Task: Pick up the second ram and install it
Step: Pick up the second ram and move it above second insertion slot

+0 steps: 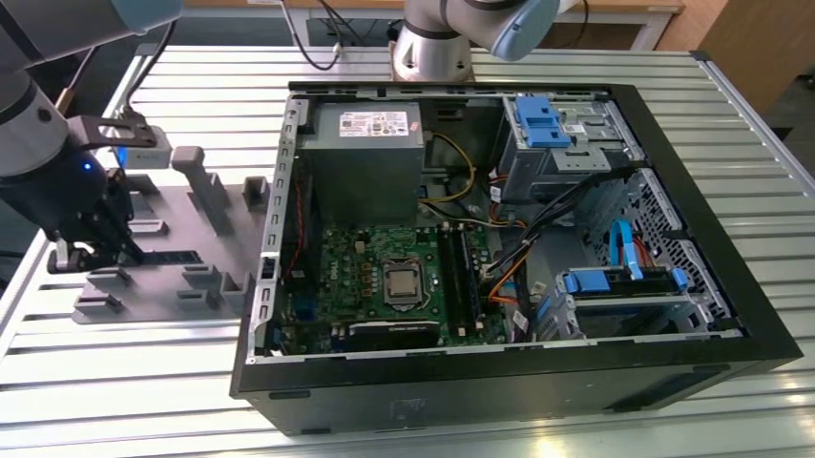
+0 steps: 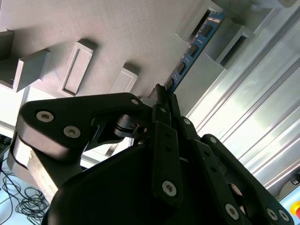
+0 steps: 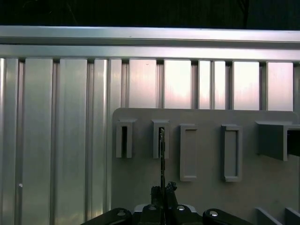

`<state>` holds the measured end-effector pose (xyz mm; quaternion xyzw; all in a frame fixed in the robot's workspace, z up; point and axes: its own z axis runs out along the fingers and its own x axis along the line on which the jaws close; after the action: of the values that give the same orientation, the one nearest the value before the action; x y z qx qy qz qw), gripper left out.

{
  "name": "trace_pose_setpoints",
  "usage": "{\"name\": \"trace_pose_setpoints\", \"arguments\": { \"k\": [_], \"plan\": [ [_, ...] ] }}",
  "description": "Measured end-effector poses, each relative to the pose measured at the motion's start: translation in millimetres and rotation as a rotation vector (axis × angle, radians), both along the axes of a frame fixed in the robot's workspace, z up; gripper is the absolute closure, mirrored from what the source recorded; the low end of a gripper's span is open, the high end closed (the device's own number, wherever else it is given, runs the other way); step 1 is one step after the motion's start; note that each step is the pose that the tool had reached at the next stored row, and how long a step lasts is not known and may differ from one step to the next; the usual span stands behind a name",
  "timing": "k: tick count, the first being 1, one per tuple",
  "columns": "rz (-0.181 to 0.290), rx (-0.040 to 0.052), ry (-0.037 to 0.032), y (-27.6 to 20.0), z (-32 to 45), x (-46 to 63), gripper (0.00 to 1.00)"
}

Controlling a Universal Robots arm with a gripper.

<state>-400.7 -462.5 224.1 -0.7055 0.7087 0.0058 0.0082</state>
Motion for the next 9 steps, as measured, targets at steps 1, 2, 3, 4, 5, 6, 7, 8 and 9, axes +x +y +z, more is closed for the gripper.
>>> {"name": "trace_pose_setpoints", "arguments": {
  "k": [1, 2, 3, 4, 5, 6, 7, 8, 9],
  "plan": [
    [0.0, 0.0, 0.0, 0.0, 0.2, 0.0, 0.86],
    [0.0, 0.0, 0.0, 0.0, 0.4, 0.0, 0.86],
    [0.0, 0.0, 0.0, 0.0, 0.6, 0.0, 0.86],
    [0.0, 0.0001, -0.0001, 0.0, 0.8, 0.0, 0.86],
    [0.0, 0.0, -0.0001, 0.0, 1.0, 0.0, 0.86],
    [0.0, 0.0, 0.0, 0.0, 1.2, 0.0, 0.86],
    [0.0, 0.0, -0.0001, 0.0, 1.4, 0.0, 0.86],
    [0.0, 0.0, 0.0, 0.0, 1.6, 0.0, 0.86],
    [0.0, 0.0, -0.0001, 0.0, 1.8, 0.0, 0.86]
  ]
}}
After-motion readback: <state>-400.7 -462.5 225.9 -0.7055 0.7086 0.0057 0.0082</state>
